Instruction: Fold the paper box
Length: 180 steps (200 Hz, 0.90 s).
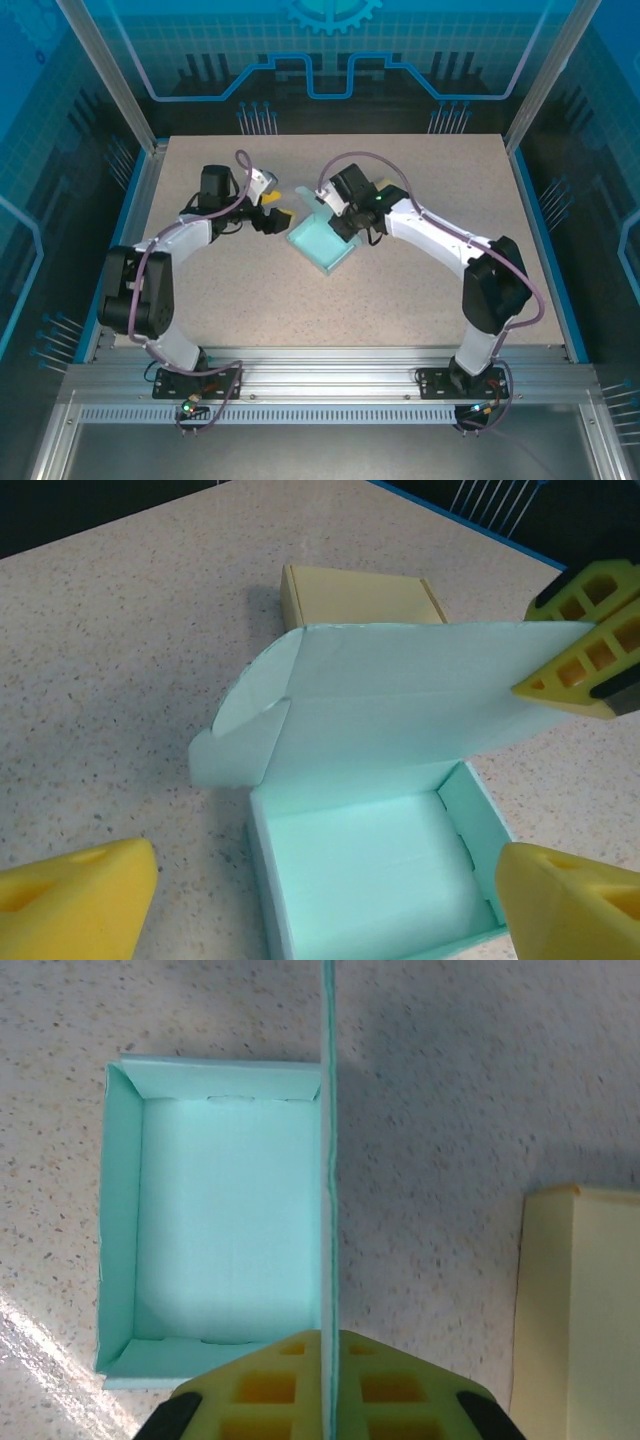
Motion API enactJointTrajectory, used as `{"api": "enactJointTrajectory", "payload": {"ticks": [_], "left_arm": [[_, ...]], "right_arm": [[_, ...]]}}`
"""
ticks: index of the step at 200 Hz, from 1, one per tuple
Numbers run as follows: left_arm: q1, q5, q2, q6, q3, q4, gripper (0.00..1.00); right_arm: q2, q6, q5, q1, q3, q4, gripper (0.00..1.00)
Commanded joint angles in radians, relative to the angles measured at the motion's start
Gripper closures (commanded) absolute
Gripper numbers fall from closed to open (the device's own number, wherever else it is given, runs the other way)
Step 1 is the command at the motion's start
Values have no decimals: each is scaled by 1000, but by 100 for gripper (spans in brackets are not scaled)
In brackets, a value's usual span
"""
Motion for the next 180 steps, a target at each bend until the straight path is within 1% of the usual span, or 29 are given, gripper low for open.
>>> {"api": "enactJointTrajectory", "payload": {"ticks": [1,17,30,46,74,107,117,143,162,180], "left_arm": [[6,142,66,70,50,129,12],[9,154,112,37,54,224,14],[10,154,150,31,84,234,19],[10,142,197,57,154,150,27],[8,168,243,103,239,34,32],[0,149,281,245,332,-201,33],[0,138,292,274,353,-253,34],[-2,122,308,316,377,-317,37],[-9,73,323,351,387,-354,37],[-12,37,331,348,381,-338,38]], "right_arm": [[52,-124,-137,-39,57,-19,92],[62,-144,-211,-63,78,-25,91],[71,-154,-247,-81,96,-35,90],[82,-166,-280,-100,122,-54,89],[104,-175,-304,-110,148,-68,88],[123,-177,-305,-111,163,-79,86],[126,-179,-305,-112,167,-82,85],[132,-179,-299,-112,175,-89,83],[131,-177,-296,-112,176,-87,82],[131,-176,-296,-113,175,-87,81]]}}
